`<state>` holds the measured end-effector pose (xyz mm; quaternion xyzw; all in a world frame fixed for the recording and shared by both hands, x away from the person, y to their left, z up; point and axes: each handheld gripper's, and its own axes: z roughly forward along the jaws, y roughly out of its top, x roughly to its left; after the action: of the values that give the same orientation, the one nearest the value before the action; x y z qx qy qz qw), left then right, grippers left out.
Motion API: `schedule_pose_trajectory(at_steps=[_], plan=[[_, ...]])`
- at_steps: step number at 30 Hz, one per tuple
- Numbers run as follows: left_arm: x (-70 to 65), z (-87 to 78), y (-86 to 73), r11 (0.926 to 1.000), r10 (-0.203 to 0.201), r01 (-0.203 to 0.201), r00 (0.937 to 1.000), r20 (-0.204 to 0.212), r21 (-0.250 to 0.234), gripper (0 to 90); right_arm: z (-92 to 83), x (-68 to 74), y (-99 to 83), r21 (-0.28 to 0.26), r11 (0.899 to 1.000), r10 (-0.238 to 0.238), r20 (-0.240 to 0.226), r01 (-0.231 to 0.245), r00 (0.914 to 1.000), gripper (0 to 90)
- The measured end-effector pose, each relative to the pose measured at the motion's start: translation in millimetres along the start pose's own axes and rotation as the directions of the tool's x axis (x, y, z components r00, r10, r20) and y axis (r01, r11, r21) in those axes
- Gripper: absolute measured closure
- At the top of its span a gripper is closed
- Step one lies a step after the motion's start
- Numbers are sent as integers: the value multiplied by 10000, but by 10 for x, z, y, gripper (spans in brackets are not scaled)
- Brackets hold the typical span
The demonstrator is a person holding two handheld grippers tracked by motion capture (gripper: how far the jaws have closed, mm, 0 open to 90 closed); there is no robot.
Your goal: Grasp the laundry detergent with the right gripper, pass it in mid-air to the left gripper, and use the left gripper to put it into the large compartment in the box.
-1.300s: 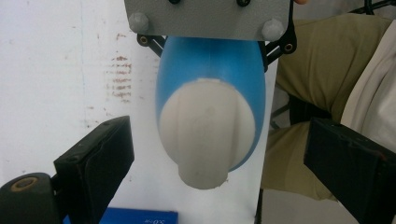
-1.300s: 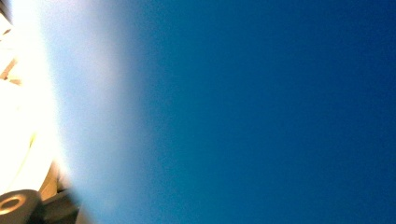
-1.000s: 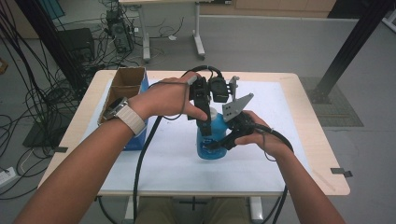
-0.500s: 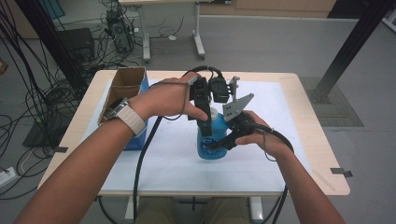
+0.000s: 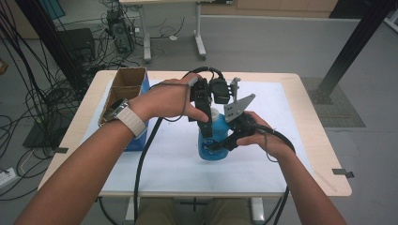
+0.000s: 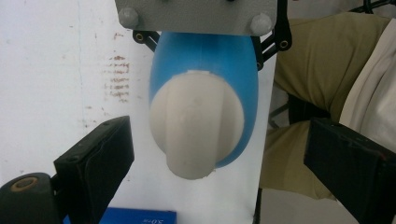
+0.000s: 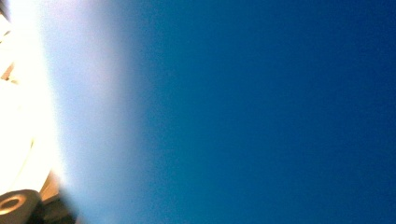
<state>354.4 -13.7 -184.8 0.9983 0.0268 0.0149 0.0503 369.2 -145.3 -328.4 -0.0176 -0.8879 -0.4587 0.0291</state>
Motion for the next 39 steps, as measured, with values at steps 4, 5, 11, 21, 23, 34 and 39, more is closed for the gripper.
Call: schedule_pose_trajectory(at_steps=[4, 5, 11, 21, 23, 34, 39], plan=[[-3, -1, -2, 10000, -21, 21, 10000, -5, 4, 89, 1, 1, -1, 12, 10000, 0, 6, 0, 10000, 430], [-3, -2, -2, 10000, -18, 18, 10000, -3, 7, 89, 0, 1, -1, 10, 10000, -1, 9, 1, 10000, 430], [1, 1, -2, 10000, 11, -11, 10000, -11, -1, 89, 1, 0, 0, 15, 10000, 4, -3, -4, 10000, 430], [5, 9, -13, 10000, -17, 17, 10000, 12, -19, 89, 13, -10, -3, 45, 10000, 21, -36, -21, 10000, 430], [6, 14, -15, 10000, -18, 18, 10000, 4, -35, 89, 16, -11, -3, 55, 10000, 26, -51, -26, 10000, 430], [12, 24, -26, 10000, -41, 41, 10000, 41, -42, 89, 25, -17, -4, 62, 10000, 67, -72, -66, 10000, 430], [16, 30, -30, 10000, -48, 48, 10000, 48, -54, 89, 23, -21, -7, 61, 10000, 71, -65, -70, 10000, 430]])
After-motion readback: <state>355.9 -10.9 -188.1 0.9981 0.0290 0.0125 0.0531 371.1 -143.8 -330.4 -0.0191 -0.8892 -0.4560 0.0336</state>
